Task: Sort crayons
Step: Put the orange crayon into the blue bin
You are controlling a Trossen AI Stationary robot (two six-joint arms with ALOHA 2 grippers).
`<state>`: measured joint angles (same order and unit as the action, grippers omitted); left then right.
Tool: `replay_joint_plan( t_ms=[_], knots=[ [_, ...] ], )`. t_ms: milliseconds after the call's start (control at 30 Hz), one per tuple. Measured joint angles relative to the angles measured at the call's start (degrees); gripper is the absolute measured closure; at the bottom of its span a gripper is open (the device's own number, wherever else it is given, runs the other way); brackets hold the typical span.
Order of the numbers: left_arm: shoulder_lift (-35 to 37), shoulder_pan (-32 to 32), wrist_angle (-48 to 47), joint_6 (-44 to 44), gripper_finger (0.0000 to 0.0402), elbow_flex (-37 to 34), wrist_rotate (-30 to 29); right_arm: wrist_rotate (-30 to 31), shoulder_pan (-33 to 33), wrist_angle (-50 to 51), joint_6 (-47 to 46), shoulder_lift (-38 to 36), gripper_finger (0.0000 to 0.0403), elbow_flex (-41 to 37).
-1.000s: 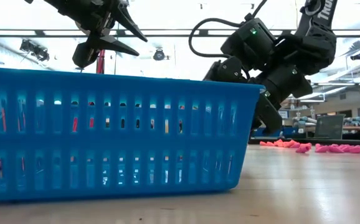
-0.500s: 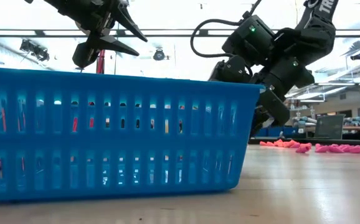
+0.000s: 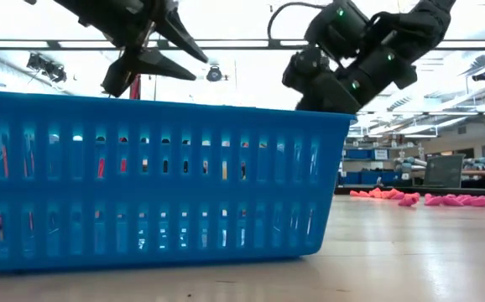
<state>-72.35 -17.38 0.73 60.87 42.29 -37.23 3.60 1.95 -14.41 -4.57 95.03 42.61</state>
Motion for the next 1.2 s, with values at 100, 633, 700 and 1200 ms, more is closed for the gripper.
replay_joint_plan(
  t_ms=[100, 633, 700, 1200],
  knots=[
    [-2.22, -0.31, 3.21, 0.03, 0.0246, 0.01, -0.42, 1.54, -0.67, 0.01, -0.34, -3.03, 0.0371, 0.04],
    [-4.42, 0.88, 25.76, -13.61, 0.0246, 0.01, -2.62, -2.10, -5.75, -10.99, -5.93, -15.53, 0.0370, 0.15],
    [-4.42, 1.22, 26.92, -15.13, 0.0246, 0.01, -2.63, -2.10, -6.22, -11.37, -5.93, -16.90, 0.0370, 0.15],
    [-4.47, 4.14, 37.06, -30.15, 0.0246, 0.01, -2.70, -10.75, -6.08, -17.70, -8.79, -18.85, 0.0370, 0.15]
  ],
)
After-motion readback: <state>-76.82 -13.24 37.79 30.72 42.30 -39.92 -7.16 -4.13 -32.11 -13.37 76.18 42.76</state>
